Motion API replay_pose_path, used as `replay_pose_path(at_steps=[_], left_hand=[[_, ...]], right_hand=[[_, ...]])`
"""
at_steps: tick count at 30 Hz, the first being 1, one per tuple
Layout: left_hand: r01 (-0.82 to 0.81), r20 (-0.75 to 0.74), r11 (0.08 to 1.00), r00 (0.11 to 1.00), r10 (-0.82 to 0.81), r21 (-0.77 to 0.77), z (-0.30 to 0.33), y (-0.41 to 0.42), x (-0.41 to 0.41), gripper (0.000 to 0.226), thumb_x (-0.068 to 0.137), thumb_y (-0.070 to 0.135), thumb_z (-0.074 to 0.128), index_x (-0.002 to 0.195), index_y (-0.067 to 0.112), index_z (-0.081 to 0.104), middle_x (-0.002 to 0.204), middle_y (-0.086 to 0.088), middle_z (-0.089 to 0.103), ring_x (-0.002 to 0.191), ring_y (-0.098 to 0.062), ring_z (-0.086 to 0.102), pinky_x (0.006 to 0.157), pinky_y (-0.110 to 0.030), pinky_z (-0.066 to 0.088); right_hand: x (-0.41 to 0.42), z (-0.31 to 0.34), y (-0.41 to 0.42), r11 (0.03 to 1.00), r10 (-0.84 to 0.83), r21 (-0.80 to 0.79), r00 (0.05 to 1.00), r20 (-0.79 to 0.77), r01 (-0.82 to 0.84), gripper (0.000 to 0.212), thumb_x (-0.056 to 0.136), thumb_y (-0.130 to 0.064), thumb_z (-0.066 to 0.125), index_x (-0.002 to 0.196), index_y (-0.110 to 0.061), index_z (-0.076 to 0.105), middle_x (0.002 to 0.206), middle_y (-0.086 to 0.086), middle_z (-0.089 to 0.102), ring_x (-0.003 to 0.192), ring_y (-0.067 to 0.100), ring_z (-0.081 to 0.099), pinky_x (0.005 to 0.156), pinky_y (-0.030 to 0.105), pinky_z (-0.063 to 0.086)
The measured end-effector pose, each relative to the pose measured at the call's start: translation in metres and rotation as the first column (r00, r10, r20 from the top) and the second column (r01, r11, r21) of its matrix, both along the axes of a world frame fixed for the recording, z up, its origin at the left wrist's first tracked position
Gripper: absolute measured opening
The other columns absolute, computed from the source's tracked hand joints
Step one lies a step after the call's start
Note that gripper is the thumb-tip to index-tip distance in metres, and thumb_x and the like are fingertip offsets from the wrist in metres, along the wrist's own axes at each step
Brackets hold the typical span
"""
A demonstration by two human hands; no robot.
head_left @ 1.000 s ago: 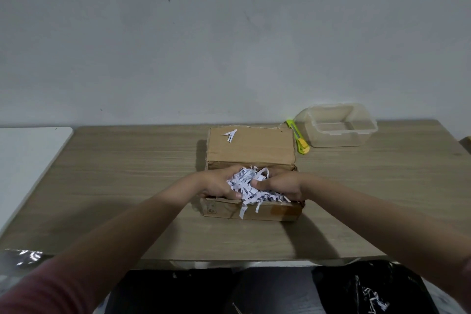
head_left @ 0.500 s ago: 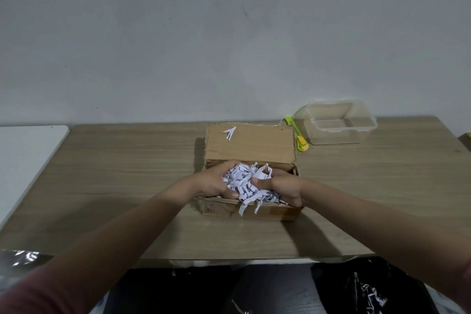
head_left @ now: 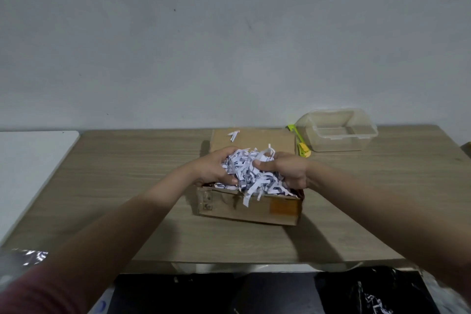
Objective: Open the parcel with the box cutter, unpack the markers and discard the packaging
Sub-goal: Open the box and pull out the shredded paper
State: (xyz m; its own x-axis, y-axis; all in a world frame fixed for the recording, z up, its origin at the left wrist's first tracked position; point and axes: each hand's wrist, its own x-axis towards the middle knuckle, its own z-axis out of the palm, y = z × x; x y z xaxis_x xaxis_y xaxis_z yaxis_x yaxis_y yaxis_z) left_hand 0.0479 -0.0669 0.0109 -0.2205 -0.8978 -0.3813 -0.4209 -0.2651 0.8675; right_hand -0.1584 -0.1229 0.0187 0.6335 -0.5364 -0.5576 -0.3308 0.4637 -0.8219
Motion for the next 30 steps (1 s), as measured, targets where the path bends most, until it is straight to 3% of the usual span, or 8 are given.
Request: replay_pose_path(at_steps=[1,4,10,12,16,21,25,30], left_hand=[[-0.008,-0.004,1.0,1.0,0.008,-0.002,0.005,-0.002,0.001,0.082,0.071,-0.009,0.073,0.14,0.013,0.035,0.13,0.002,0.05,0.119,-0.017,0.048,0.101,-0.027,0.04],[-0.044,-0.078,0.999,0.996,0.045,0.017,0.015,-0.005,0.005,0.085,0.065,-0.01,0.073,0.138,0.014,0.037,0.122,-0.007,0.057,0.112,-0.024,0.055,0.101,-0.039,0.044],[-0.066,-0.071,0.998,0.995,0.066,0.007,0.023,-0.005,0.004,0.075,0.074,-0.02,0.062,0.137,0.012,0.039,0.115,-0.009,0.06,0.103,-0.023,0.057,0.099,-0.043,0.044],[-0.063,-0.068,0.998,0.996,0.063,0.008,0.024,-0.005,0.002,0.074,0.075,-0.021,0.061,0.137,0.012,0.038,0.114,-0.009,0.06,0.102,-0.022,0.058,0.097,-0.042,0.045],[-0.046,-0.047,0.999,0.998,0.046,0.008,0.032,-0.01,-0.001,0.075,0.074,-0.018,0.064,0.138,0.012,0.039,0.119,-0.012,0.06,0.107,-0.027,0.059,0.101,-0.048,0.045],[-0.026,-0.053,0.999,0.998,0.025,-0.03,0.054,-0.022,-0.01,0.073,0.075,-0.021,0.061,0.136,0.012,0.038,0.121,-0.016,0.057,0.11,-0.032,0.058,0.1,-0.051,0.045],[0.001,-0.057,1.0,0.998,-0.003,-0.029,0.06,-0.028,-0.017,0.066,0.077,-0.022,0.058,0.13,0.014,0.041,0.111,-0.01,0.059,0.103,-0.027,0.058,0.097,-0.047,0.046],[0.017,-0.018,1.0,1.0,-0.017,-0.007,0.05,-0.03,-0.016,0.074,0.075,-0.016,0.065,0.136,0.015,0.037,0.118,-0.011,0.058,0.113,-0.032,0.057,0.1,-0.05,0.045]], right_hand=[[0.001,0.007,-0.003,1.0,0.025,-0.017,1.0,0.004,-0.025,0.024,0.091,-0.024,0.059,0.11,-0.009,0.06,0.104,0.01,0.071,0.094,0.024,0.068,0.092,0.041,0.052],[0.006,0.022,-0.007,0.997,0.051,-0.056,0.998,-0.025,-0.053,0.019,0.094,-0.028,0.053,0.104,-0.013,0.06,0.092,0.005,0.07,0.075,0.017,0.068,0.062,0.029,0.057],[0.012,0.029,-0.005,0.997,0.011,-0.074,0.999,-0.039,-0.014,0.021,0.096,-0.026,0.052,0.106,-0.008,0.057,0.079,0.005,0.068,0.052,0.009,0.066,0.039,0.018,0.046],[0.011,0.029,-0.005,0.995,0.009,-0.095,0.999,-0.053,-0.014,0.022,0.096,-0.027,0.052,0.106,-0.008,0.056,0.084,0.007,0.065,0.053,0.01,0.066,0.041,0.018,0.047],[0.008,0.029,-0.008,0.991,-0.01,-0.132,0.997,-0.074,0.001,0.027,0.093,-0.033,0.056,0.109,-0.011,0.059,0.095,0.007,0.066,0.081,0.019,0.062,0.071,0.029,0.05],[0.003,0.052,-0.014,0.988,-0.075,-0.139,0.997,-0.036,0.069,0.023,0.095,-0.031,0.053,0.096,-0.01,0.061,0.077,0.002,0.07,0.062,0.011,0.066,0.054,0.022,0.054],[0.0,0.055,-0.019,0.983,-0.101,-0.158,0.993,-0.065,0.09,0.03,0.094,-0.033,0.054,0.108,-0.007,0.059,0.098,0.009,0.067,0.085,0.021,0.064,0.079,0.032,0.053],[-0.002,0.042,-0.016,0.982,-0.155,-0.111,0.987,-0.032,0.151,0.032,0.094,-0.029,0.054,0.115,-0.004,0.056,0.104,0.012,0.067,0.093,0.024,0.064,0.082,0.034,0.054]])
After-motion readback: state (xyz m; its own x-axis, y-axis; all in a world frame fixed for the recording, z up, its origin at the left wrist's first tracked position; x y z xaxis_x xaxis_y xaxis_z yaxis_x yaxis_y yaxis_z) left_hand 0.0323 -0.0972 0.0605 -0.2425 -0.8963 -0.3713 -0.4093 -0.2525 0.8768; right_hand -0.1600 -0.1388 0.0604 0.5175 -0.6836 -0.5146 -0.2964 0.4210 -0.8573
